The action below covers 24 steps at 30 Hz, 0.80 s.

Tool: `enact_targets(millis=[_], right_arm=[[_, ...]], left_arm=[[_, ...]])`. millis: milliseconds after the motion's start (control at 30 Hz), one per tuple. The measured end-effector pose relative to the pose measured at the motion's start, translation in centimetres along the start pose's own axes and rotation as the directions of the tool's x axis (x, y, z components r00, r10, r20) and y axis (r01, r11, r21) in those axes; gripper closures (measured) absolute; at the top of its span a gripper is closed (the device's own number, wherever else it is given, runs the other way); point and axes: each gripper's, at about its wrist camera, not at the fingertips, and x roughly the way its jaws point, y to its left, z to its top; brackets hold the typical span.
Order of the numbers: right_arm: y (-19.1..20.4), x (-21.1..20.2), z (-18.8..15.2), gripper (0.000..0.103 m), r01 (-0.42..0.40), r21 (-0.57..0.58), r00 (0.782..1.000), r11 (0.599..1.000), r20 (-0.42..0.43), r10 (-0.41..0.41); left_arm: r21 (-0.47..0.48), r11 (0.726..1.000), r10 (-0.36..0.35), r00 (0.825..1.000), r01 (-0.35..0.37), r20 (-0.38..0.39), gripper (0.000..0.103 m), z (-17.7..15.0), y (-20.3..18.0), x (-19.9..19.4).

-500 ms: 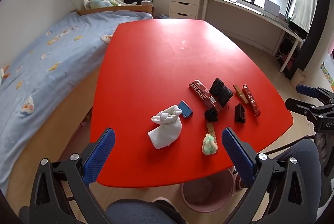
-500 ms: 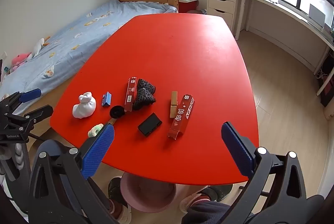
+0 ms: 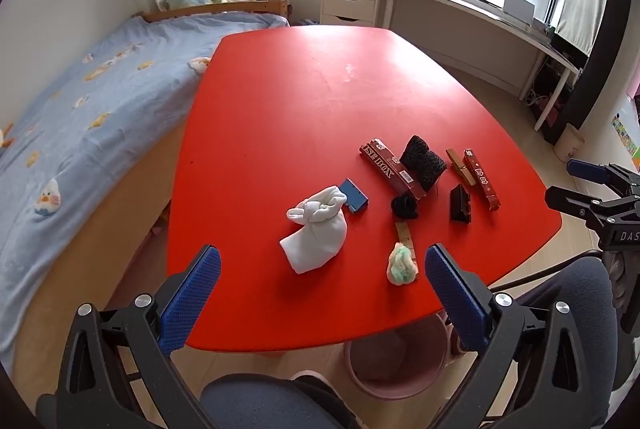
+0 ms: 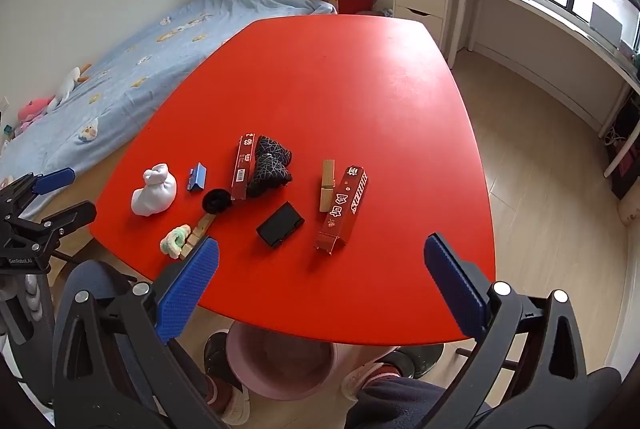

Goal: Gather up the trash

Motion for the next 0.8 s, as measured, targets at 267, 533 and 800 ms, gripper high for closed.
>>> enact_targets(millis=[267,533,800], right_arm=[[0.26,0.18,-0.16,0.003,0.011,-0.018,1.0,1.0,-0.002,-0.011],[0.07,0.14,-0.07,0.003,0.009,-0.011,1.0,1.0,-0.003,-0.009],[-0.1,0.05,-0.02,0.003,0.009,-0.01,1.0,1.0,-0.002,-0.009]], left_arm=[[-0.007,1.0,0.004,1.0,-0.004,-0.005,0.005,-0.1,0.31,0.15],[-0.002,1.0,0.01,1.0,-0.01,-0.008,0.005,-0.13,0.28,0.14],[-0.001,1.0,0.008,1.0,-0.008,-0.008,0.005,-0.08,0.32,0.07]])
